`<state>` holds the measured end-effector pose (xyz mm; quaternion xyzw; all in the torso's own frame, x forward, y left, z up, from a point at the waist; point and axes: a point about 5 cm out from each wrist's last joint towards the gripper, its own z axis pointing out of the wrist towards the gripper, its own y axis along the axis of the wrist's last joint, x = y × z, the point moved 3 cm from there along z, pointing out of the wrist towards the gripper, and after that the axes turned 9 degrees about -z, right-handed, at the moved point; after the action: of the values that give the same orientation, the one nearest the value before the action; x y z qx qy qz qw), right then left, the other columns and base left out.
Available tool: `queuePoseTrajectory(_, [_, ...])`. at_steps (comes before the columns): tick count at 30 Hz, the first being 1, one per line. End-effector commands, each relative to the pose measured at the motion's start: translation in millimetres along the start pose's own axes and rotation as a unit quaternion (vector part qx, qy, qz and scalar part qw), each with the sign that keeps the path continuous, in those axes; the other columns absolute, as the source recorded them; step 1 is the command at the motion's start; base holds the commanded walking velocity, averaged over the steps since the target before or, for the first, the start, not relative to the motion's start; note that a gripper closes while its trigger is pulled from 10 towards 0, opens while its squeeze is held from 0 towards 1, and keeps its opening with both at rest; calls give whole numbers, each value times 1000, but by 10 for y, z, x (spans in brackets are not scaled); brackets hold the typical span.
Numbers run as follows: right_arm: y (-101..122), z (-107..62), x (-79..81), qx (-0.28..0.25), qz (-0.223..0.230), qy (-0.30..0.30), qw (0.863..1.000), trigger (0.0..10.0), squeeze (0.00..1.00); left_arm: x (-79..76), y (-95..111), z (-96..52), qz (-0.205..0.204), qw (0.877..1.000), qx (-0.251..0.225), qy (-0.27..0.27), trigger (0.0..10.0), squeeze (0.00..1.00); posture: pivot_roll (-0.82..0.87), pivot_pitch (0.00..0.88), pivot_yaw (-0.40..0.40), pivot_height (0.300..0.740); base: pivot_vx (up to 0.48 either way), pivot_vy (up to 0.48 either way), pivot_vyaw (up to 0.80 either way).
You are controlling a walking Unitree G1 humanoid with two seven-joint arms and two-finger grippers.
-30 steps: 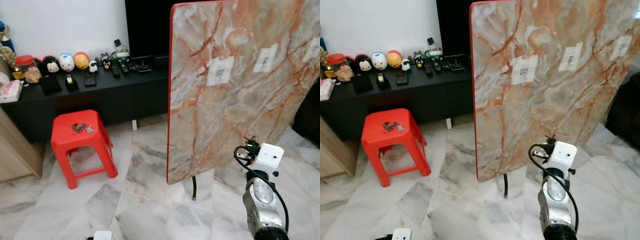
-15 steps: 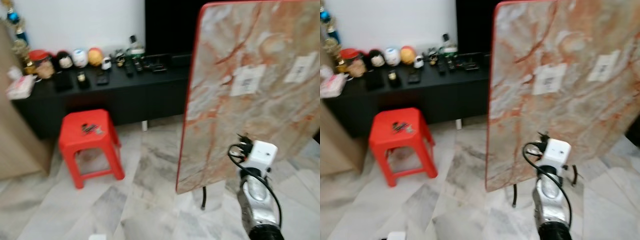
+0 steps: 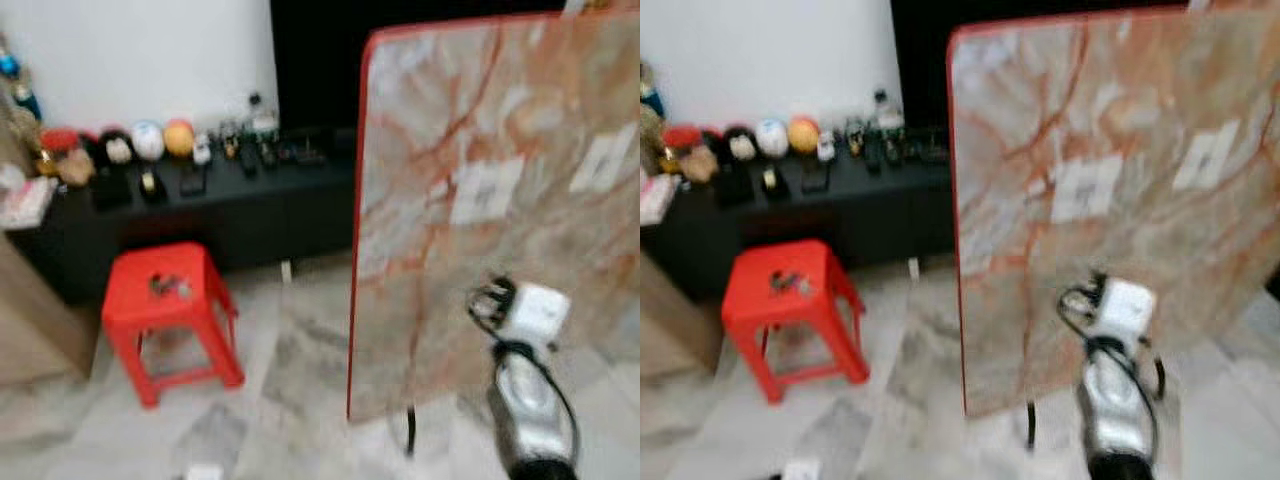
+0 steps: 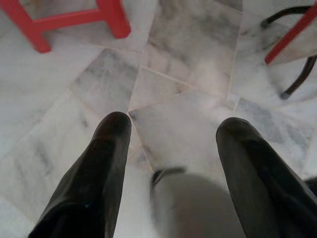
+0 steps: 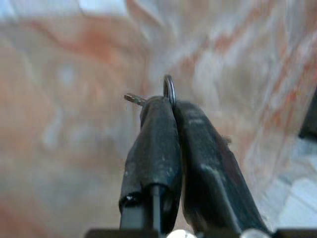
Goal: Hang keys on a hook
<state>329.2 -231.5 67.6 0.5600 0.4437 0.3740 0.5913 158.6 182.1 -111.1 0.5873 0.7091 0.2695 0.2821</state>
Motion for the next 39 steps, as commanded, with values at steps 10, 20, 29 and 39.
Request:
queuePoseTrajectory(10, [100,15,57,-20,5,-8,1000,10000,0,95,-36,-18,0,1000,11,10,10000,0,-6,0,-42,740,0,0,0])
queuePoseTrajectory(20, [237,13,-18,-57,-20,-36,998,10000,0,89,-27,-8,-2,1000,13,8,10000,0,-8,0,-43,740,0,0,0])
queuePoseTrajectory(29, [326,-71,63,-95,-75,-10,993,10000,0,85,-23,-4,2,1000,15,2,10000,0,-12,0,-43,740,0,0,0])
queuePoseTrajectory(39, [356,-210,-24,-88,1,-30,996,10000,0,71,-28,-2,1,1000,17,-2,10000,0,-5,0,-52,740,0,0,0])
